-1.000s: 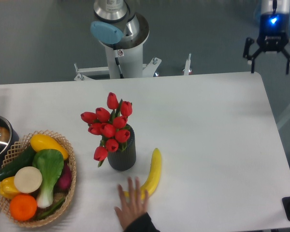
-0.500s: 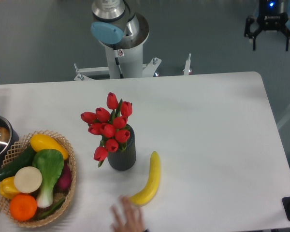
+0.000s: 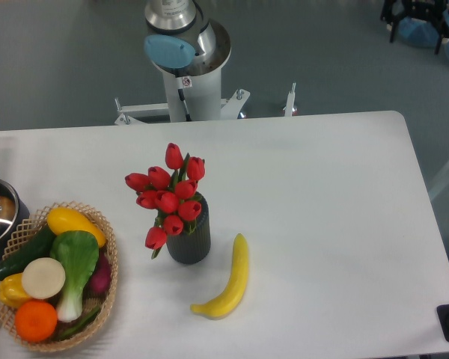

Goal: Insert the flowers into the vase

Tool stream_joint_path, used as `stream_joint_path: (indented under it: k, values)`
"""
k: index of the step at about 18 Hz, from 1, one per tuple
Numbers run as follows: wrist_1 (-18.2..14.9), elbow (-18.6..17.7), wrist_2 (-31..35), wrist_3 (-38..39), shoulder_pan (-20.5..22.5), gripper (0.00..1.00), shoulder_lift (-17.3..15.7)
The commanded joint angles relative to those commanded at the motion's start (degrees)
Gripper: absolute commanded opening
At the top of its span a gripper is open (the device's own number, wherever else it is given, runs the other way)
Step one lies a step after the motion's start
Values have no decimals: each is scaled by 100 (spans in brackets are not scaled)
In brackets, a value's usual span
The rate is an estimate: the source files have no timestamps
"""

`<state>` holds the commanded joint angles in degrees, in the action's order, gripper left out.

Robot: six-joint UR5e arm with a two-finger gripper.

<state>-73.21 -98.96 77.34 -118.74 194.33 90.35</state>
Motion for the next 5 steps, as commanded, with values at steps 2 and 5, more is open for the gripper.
stream_joint_path:
  k: [2, 5]
  values:
    - [0, 0, -17, 0, -9, 100, 9]
    - [-9, 0, -35, 17, 0, 100, 0]
